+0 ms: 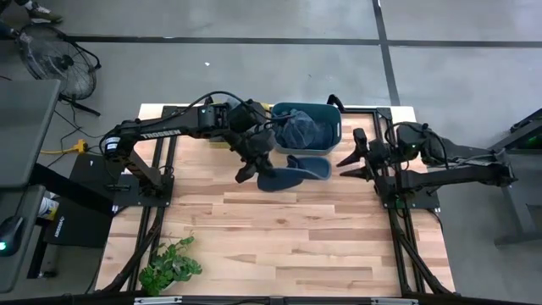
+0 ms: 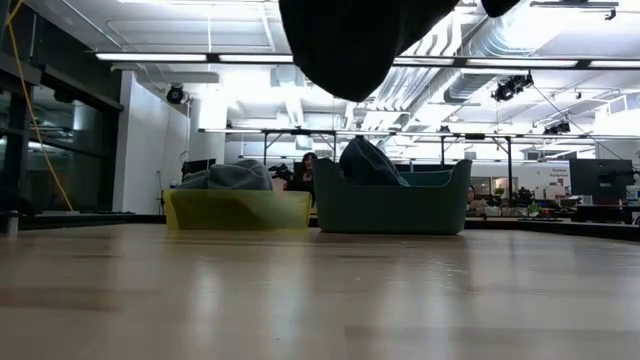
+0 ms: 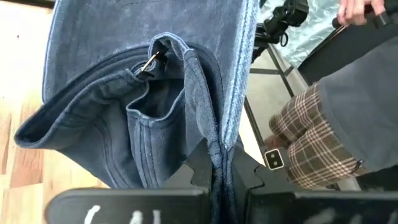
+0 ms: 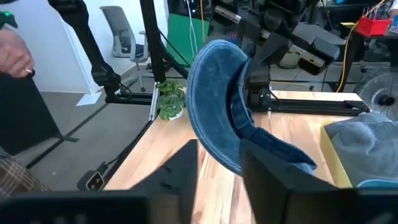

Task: Pick & Place hat
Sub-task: Put the blue cap into the blue bin

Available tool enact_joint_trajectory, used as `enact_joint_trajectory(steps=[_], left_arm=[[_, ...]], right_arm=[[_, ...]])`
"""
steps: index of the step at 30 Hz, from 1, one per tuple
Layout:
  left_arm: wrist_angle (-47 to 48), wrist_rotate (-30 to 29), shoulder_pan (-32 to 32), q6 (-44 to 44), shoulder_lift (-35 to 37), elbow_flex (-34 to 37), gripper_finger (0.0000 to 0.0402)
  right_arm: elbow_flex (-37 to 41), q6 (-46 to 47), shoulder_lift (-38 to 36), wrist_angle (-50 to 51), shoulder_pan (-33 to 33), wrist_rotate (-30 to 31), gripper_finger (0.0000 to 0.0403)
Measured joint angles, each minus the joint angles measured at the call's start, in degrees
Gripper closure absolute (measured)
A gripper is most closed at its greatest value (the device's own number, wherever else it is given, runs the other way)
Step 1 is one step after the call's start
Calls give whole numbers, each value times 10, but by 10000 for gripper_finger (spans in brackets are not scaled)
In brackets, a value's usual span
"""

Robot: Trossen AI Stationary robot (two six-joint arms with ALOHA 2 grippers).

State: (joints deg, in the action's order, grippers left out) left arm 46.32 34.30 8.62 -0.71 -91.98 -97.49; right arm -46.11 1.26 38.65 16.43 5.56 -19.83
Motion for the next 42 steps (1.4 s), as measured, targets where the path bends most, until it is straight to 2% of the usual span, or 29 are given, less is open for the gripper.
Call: enact_joint_trajectory(steps=[7,12,16,22,28,33,36,39,42], left_arm=[[-64,24,0,-42,0,0,394],[-78,39,0,-62,0,0,394],[-80,54,0,-80,0,0,394],[-133,89,3,-102,0,0,394],[-192,105,29,-147,0,0,394],[-331,144,54,-225,0,0,394],[-430,148,66,-275,0,0,394],[-513,127,73,-313,0,0,394],[-567,88,73,-330,0,0,394]], right_arm=[[0,-53,9,0,0,0,192],[0,-115,11,-4,0,71,155],[0,-129,11,-9,0,113,149],[0,-103,10,1,0,96,148],[0,-95,6,52,0,112,148],[0,-91,5,90,0,137,148],[0,-92,5,110,0,177,148],[0,-92,5,106,0,206,148],[1,-95,5,72,0,209,148]])
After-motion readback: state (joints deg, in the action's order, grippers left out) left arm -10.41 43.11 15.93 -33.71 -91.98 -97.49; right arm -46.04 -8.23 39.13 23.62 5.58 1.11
